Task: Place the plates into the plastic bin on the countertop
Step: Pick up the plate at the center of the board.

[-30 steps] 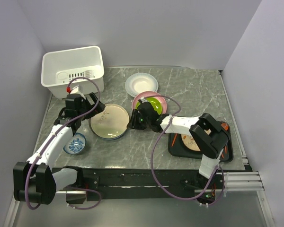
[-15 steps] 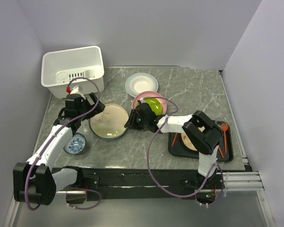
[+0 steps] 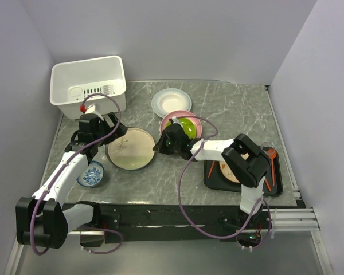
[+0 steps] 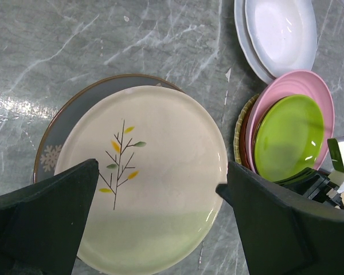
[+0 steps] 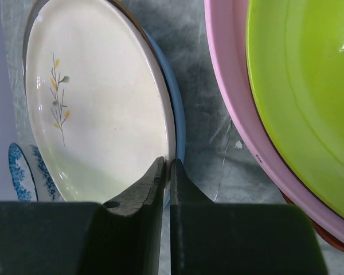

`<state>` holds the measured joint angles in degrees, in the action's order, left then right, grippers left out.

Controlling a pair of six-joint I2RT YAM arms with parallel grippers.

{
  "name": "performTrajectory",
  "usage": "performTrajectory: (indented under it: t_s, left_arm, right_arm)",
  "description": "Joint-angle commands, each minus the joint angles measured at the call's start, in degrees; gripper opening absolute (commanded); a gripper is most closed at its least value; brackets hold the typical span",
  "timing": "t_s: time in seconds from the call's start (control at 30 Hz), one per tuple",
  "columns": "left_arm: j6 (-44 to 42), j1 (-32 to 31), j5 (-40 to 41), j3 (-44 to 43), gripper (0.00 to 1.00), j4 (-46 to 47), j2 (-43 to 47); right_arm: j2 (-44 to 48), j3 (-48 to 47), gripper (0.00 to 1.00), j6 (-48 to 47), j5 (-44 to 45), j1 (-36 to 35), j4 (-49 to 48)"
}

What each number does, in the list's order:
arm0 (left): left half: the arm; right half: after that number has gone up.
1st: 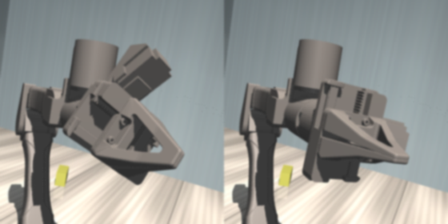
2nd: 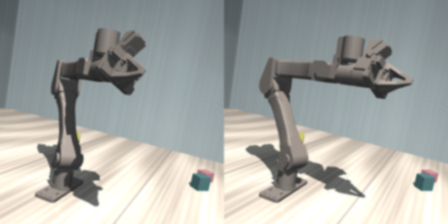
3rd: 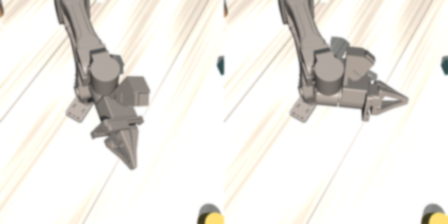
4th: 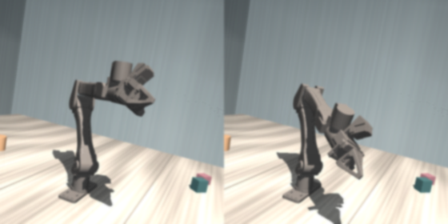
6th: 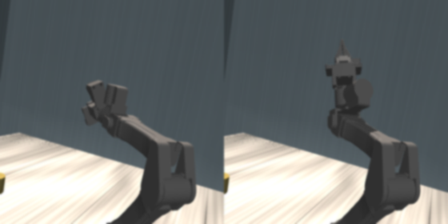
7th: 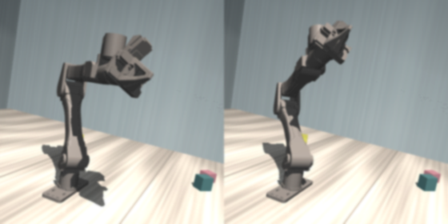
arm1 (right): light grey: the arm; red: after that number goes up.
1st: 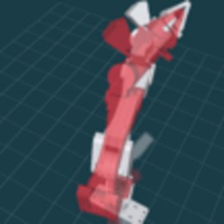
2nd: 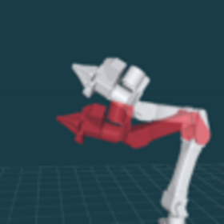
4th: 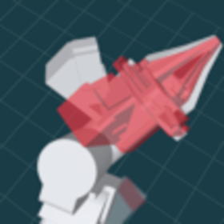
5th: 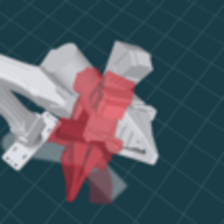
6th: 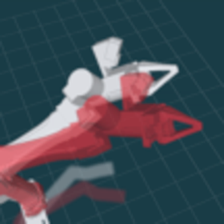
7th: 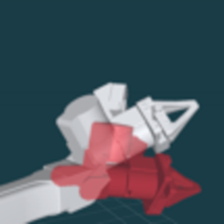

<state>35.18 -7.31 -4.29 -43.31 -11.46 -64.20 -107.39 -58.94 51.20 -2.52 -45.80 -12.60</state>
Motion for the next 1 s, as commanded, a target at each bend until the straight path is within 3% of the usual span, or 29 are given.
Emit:
performTrajectory:
  t_s: [0.0, 0.53, 0.97]
  left_arm:
    - [-0.5, 0.1, -0.3, -0.5, 0.99, 1.7, 0.7]
    - [1.2, 0.2, -6.1, 5.0, 0.99, 6.7, -0.9]
    - [4.5, 0.2, -3.2, 6.6, 0.99, 2.9, -4.5]
  right_arm:
    - [3.0, -0.3, 0.07, -2.9, 1.5, -0.3, 2.6]
    - [12.0, 5.3, 0.01, -3.5, 4.0, 0.6, 2.3]
    - [11.4, 9.7, 0.01, -2.4, 4.9, 1.9, -0.7]
